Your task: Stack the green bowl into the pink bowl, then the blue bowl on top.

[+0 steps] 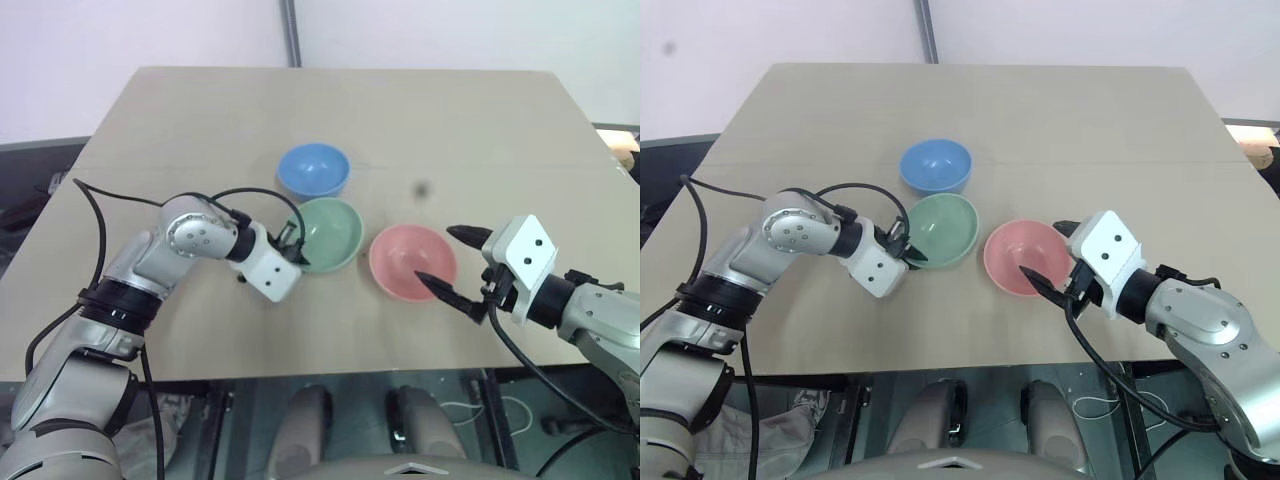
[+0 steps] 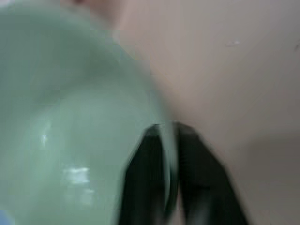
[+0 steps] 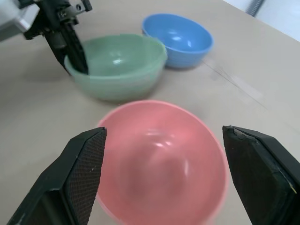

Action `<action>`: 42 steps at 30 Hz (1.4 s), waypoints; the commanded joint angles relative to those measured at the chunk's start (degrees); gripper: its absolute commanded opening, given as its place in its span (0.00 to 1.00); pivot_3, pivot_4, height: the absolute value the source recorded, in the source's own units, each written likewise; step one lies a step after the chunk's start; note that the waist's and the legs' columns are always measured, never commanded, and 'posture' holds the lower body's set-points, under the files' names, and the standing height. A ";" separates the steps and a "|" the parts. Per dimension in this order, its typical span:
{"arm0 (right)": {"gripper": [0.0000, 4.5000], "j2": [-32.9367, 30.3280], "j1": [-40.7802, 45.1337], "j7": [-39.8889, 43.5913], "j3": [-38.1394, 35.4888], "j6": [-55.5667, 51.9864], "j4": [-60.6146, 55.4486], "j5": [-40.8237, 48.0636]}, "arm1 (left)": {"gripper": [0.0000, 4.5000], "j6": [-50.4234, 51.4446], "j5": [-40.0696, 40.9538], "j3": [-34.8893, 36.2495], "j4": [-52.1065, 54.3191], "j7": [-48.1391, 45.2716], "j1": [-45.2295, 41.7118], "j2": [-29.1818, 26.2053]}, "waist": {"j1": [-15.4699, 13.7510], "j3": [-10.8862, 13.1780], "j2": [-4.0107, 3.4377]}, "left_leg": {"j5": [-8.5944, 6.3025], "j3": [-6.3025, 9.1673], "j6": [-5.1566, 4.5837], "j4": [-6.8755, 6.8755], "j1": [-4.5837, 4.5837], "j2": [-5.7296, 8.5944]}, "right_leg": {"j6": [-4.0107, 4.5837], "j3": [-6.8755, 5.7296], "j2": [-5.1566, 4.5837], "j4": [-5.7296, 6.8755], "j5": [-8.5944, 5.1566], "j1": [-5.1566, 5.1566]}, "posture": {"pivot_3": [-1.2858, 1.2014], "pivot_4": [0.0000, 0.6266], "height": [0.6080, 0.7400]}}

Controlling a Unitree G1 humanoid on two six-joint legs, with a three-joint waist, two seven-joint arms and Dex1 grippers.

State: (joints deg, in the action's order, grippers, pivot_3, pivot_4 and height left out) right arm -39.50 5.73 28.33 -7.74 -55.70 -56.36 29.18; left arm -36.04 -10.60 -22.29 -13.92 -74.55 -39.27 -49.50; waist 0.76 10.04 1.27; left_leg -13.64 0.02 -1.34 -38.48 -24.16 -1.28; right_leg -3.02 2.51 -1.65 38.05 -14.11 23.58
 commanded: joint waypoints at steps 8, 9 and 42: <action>0.96 -1.30 -2.93 -1.25 -6.99 5.84 -0.07 -2.16 | 0.02 1.74 17.36 0.77 0.47 -13.26 -14.69 3.89 | -0.49 0.00 0.00 | 0.00 0.13 0.00 -0.15 -0.15 0.08 | -0.01 -0.11 -0.01 -0.01 0.00 -0.02 | 0.52 0.24 1.00; 0.96 -1.22 -3.41 -1.40 -8.20 5.83 -0.38 -1.95 | 0.02 1.57 18.31 0.41 0.13 -14.52 -16.22 4.99 | -0.48 0.00 0.00 | 0.00 0.15 0.00 -0.20 -0.19 0.08 | -0.01 -0.12 -0.01 -0.01 0.00 -0.02 | 0.52 0.24 1.00; 0.98 -25.83 -19.10 -13.57 -17.41 27.10 -0.20 33.60 | 0.79 20.56 14.13 5.46 -10.70 -3.65 -16.28 3.03 | 0.96 0.02 -0.02 | 0.00 0.20 -0.05 -0.59 0.09 -0.21 | -0.39 0.27 0.32 0.06 0.13 -0.22 | 0.52 0.24 1.00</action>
State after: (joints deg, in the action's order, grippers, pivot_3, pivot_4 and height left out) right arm -65.09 -17.58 15.07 -29.08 -28.66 -57.87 64.03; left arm -17.09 7.23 -18.90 -27.54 -82.59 -55.74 -45.16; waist 1.71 10.06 1.25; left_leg -13.64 0.24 -1.39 -39.05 -24.09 -1.49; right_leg -3.40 2.73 -1.33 38.10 -13.98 23.37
